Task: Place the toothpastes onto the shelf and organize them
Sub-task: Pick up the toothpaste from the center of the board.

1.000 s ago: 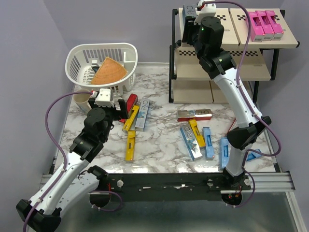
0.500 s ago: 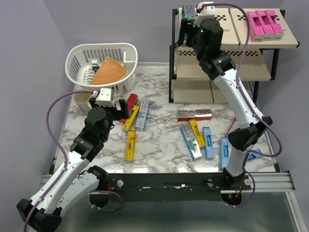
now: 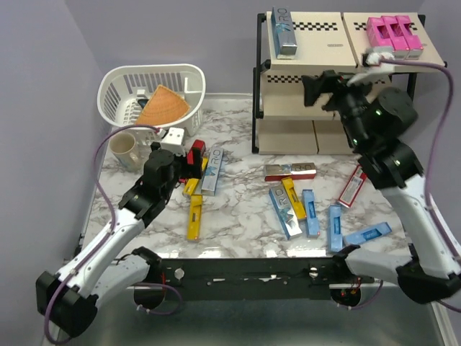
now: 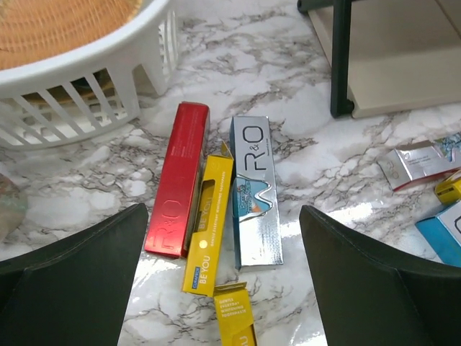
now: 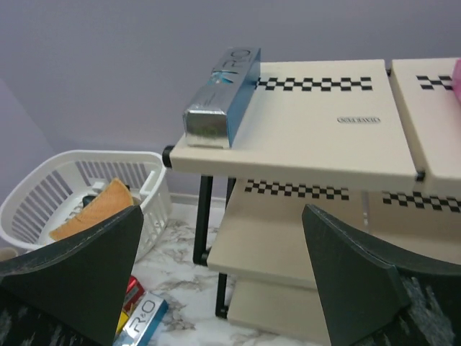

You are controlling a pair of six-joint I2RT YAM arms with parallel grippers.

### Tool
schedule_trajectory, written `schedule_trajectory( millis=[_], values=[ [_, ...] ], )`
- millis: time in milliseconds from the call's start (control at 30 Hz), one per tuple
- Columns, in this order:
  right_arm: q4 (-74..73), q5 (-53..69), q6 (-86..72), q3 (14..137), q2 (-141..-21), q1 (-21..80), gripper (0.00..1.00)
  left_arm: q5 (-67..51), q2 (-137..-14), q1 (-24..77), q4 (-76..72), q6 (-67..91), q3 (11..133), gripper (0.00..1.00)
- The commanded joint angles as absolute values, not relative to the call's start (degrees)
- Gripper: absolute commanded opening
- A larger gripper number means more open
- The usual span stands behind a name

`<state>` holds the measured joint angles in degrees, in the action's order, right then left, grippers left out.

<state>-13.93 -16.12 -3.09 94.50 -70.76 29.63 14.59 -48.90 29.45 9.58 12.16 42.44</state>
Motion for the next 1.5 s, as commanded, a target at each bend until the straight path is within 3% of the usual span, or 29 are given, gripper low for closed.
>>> schedule_trajectory(
  millis=[0,300,567,867,1167,1467],
  values=[
    [-7.57,-11.96,-7.29,73.07,-57.51,29.53,1.0,9.32,-57.45,29.09,12.38,14.85,47.54,0.99],
    [-1.15,-10.29,-15.47,38.01,-34.12,29.53,1.0,7.81,-83.88,28.92,24.93,16.52,68.62,0.99],
    [1.23,-1.42,-19.86,27.08,-29.71,29.53,1.0,15.9,-107.74,29.0,38.23,16.61,92.96,0.99],
    [2.11,3.07,-18.81,20.22,-25.67,29.71,1.0,17.05,-122.6,28.65,42.0,14.33,103.6,0.97],
    [3.42,5.53,-18.11,18.9,-26.28,29.79,1.0,13.8,-128.76,28.3,45.17,15.82,106.52,0.81],
    [6.32,9.49,-19.25,17.76,-30.14,30.06,1.0,10.2,-125.69,28.3,46.58,24.51,104.77,0.55]
  ],
)
